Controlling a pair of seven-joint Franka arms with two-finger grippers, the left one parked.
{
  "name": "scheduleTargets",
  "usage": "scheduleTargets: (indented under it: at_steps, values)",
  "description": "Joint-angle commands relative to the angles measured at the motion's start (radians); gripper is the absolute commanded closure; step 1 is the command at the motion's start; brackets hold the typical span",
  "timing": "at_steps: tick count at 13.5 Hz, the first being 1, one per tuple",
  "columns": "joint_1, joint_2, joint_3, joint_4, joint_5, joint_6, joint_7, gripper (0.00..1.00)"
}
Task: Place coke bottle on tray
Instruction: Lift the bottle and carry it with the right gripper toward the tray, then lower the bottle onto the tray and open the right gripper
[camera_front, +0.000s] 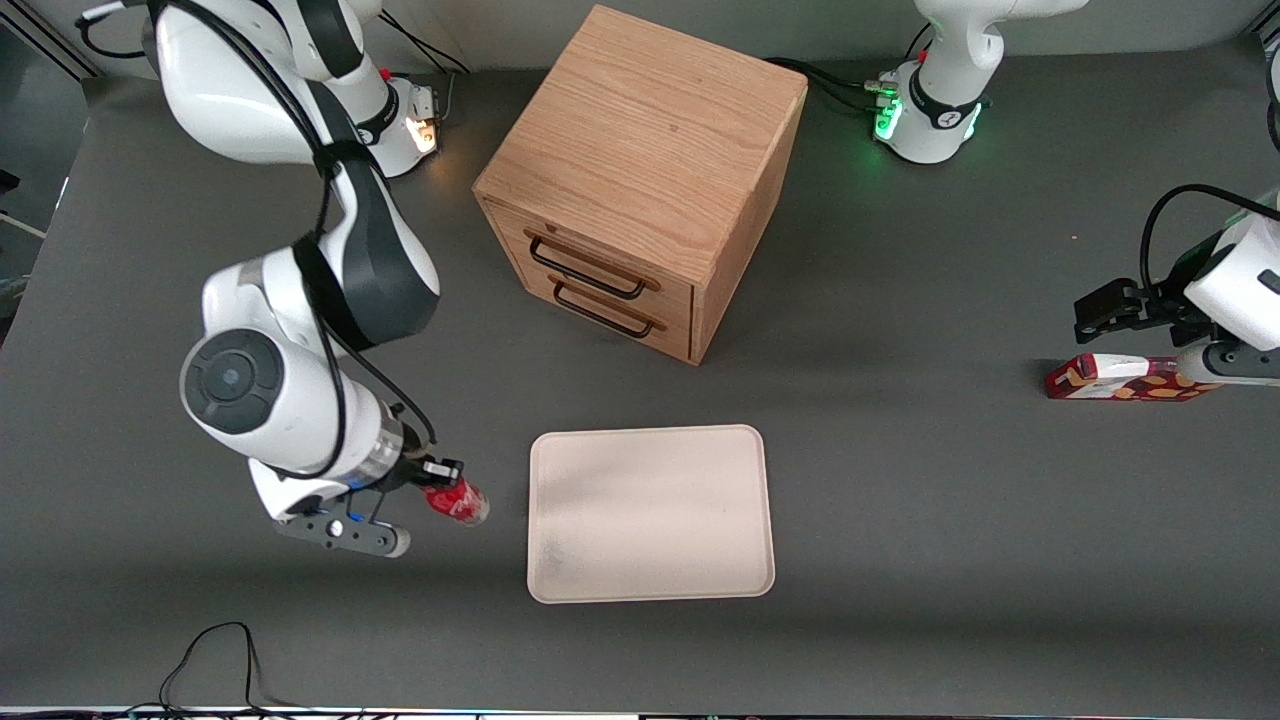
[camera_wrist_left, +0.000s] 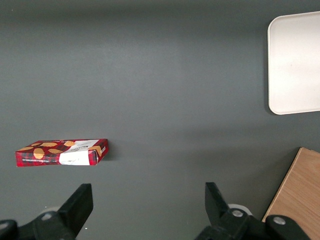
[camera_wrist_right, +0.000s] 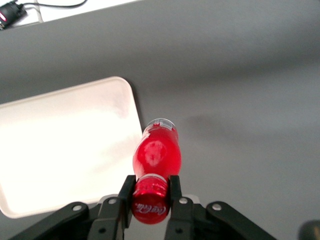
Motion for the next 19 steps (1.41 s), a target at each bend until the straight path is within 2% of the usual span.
scheduleTargets:
  at_steps: [1,5,12,19]
  values:
    - [0.005,0.064,0.010,0.074,0.016,0.066,0.030,1.00]
    - [0.036,0.136,0.007,0.094,0.007,0.160,0.076,1.00]
    - [0.078,0.171,0.009,0.092,0.007,0.219,0.089,1.00]
    - [0.080,0.205,0.009,0.088,0.008,0.268,0.096,1.00]
